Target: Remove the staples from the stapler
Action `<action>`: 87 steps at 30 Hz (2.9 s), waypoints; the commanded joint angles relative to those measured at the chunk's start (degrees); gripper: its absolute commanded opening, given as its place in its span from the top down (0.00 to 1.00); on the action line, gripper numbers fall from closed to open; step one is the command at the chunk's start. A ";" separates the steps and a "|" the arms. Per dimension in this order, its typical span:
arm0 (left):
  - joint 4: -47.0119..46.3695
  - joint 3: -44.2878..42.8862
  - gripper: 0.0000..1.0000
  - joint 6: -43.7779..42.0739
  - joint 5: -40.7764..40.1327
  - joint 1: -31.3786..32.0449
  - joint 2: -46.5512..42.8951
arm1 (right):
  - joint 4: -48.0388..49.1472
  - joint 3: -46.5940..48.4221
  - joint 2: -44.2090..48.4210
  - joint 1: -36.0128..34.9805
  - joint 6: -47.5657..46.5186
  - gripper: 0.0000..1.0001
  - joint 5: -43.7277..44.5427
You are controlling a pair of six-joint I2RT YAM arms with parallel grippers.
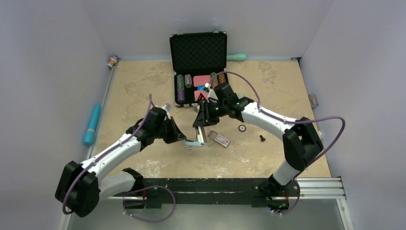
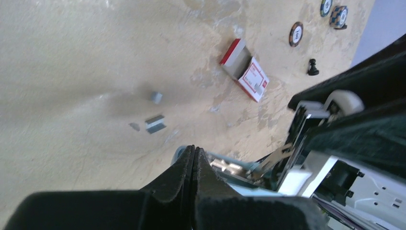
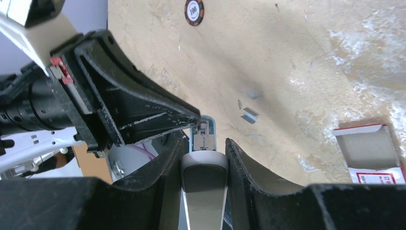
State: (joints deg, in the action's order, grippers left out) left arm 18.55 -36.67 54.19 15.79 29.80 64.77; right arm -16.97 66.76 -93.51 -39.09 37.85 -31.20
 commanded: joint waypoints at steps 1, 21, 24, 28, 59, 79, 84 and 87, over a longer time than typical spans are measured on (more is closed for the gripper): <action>2.71 4.47 1.00 0.09 0.07 0.43 -6.49 | 0.39 3.96 -1.08 1.03 -0.46 1.00 2.53; 20.00 -1.74 0.38 -5.35 -6.11 0.43 -20.53 | 0.17 3.46 1.10 1.12 -0.73 1.00 -0.14; 22.07 -5.31 0.25 -8.41 -5.34 0.29 -21.66 | 2.24 2.64 3.08 1.08 -0.47 1.00 -3.31; 23.20 -10.89 0.19 -11.94 -3.35 0.27 -23.39 | 3.26 2.26 6.62 1.05 0.36 1.00 -5.19; -8.29 -23.72 0.11 -8.29 21.81 0.17 -18.13 | 28.91 10.37 17.31 0.80 26.45 1.00 -17.36; -12.04 -23.46 1.00 -3.73 25.91 0.58 -14.24 | 33.01 9.39 16.43 0.19 27.18 1.00 -17.80; -0.43 -26.15 1.00 -8.46 21.48 0.58 -14.87 | 17.88 13.79 16.76 1.87 18.04 0.16 -13.22; 5.04 -27.26 1.00 -10.49 18.86 0.55 -15.31 | 5.42 17.28 16.75 2.95 11.29 0.01 -7.67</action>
State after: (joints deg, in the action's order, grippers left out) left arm 16.45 -60.10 48.77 38.37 30.15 50.35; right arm 3.55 77.82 -78.28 -37.69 58.24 -45.82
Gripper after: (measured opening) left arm 0.371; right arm 0.939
